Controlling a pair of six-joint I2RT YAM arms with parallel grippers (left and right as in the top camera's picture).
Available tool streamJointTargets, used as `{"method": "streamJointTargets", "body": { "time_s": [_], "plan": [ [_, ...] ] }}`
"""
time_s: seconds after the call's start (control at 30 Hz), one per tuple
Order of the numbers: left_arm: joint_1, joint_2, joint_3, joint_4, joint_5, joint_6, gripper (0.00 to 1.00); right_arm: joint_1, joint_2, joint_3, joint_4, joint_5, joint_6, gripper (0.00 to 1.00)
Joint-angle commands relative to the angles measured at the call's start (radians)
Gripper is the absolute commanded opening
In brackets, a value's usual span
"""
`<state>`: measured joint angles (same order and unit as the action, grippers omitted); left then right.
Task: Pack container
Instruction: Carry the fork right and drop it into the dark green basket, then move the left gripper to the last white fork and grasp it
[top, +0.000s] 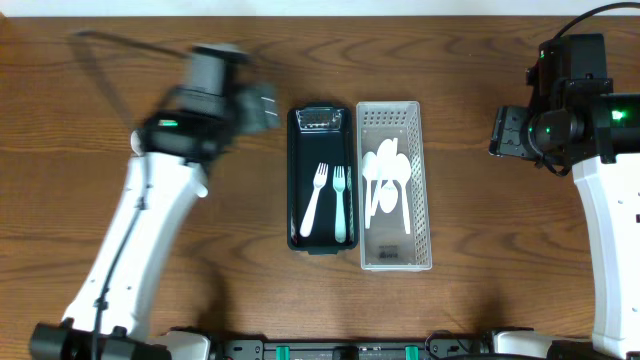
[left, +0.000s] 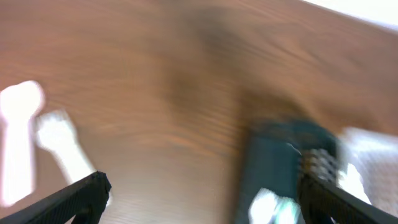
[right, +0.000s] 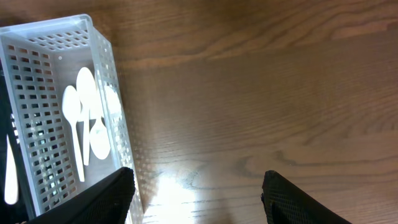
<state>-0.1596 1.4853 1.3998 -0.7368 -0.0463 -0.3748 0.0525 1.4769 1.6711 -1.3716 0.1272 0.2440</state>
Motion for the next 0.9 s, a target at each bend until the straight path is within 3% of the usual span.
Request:
{"method": "streamJointTargets", "body": {
  "time_s": [0.0,0.13,0.27,0.5,0.87],
  "plan": [
    [0.185,0.053,-0.012,-0.039,0.041,-0.113,0.98,-0.006,0.001,-0.005,-0.001,0.004,-0.014,0.70],
    [0.368,0.161,-0.011,-0.028,0.173,-0.113,0.98,-0.006,0.001,-0.005,-0.001,0.003,-0.013,0.69],
    [0.459,0.298,0.015,0.000,0.242,-0.099,0.98,-0.006,0.001,-0.005,-0.002,0.003,-0.013,0.70],
    [0.475,0.514,0.130,0.028,0.245,-0.066,0.98,-0.006,0.001,-0.005,-0.016,-0.004,0.011,0.70],
    [0.472,0.629,0.147,0.072,0.245,-0.068,0.98,-0.006,0.001,-0.005,-0.017,-0.004,0.032,0.70]
  ]
}}
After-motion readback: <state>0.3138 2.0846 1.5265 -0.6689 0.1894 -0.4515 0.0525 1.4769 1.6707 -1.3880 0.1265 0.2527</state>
